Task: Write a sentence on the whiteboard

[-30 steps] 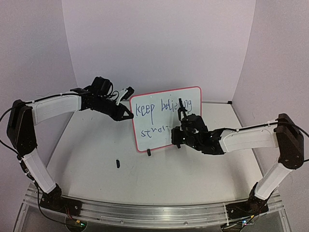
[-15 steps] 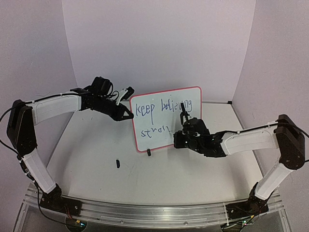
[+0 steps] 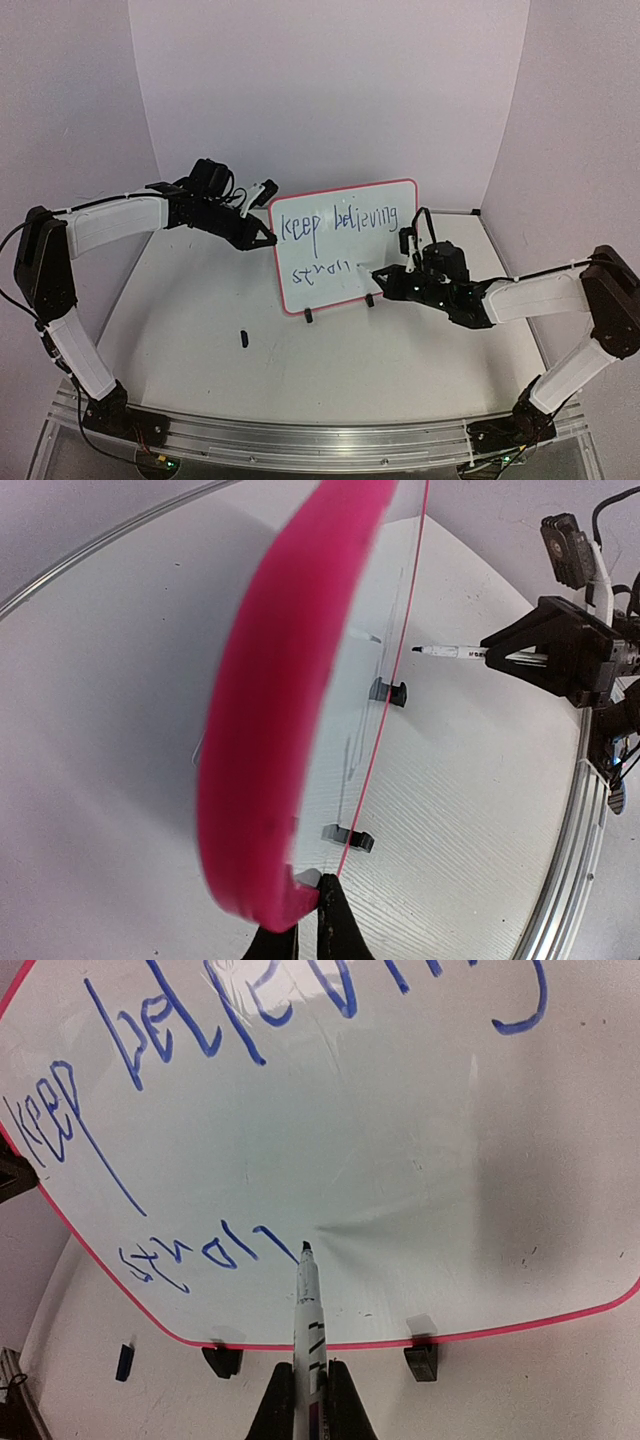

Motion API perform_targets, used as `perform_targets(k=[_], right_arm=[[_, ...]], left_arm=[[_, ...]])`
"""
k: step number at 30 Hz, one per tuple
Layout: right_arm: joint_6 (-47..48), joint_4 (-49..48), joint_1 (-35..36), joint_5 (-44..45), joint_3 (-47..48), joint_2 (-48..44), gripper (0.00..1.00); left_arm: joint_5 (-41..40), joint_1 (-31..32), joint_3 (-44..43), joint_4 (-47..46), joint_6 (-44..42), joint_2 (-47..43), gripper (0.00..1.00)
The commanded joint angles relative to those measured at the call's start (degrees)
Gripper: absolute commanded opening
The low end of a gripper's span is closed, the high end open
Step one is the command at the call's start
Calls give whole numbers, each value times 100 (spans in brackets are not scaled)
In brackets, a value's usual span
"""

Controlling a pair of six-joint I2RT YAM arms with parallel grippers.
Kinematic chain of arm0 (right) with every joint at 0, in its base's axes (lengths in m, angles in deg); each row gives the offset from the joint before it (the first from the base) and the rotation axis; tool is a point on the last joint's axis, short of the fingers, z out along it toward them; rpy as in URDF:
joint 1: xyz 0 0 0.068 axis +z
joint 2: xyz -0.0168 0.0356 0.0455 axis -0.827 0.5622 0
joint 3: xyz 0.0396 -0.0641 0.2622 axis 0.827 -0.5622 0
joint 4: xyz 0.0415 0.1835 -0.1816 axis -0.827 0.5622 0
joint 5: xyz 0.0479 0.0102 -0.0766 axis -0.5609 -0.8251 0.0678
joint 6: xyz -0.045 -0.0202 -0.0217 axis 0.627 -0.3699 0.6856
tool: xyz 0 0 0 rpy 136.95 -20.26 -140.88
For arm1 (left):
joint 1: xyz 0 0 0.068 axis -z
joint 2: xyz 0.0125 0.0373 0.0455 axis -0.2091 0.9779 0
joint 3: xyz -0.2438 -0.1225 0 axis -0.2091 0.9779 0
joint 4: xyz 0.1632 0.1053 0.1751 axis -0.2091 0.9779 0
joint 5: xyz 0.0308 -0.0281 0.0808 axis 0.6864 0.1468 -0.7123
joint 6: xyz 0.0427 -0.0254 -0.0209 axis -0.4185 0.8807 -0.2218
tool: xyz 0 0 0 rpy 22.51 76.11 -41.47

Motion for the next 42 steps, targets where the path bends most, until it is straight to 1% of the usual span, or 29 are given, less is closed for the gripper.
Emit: perform_targets(k=[1,4,9,18,28,42], right_arm=[[-87,-872,-313,-1164,-277,-200,0],[-102,-1106,-522,-1499,-406,-173,0],[-174,-1378,-704,-1671,-455,-49,0],[-217,-1474,-812,-1663,-212,298,0],[-292,-1489,-879,-1486,-163,433,0],[-175,-1448,-904,-1630,49,610,0]], left_arm=[[-391,120,151,874,-254,329,0],[-384,121,151,873,-260,337,0],[-387,121,143,874,-258,354,0],[-387,121,142,877,-260,382,0],[-376,129,131,889,-255,398,0],[-397,151,133,885,-276,409,0]])
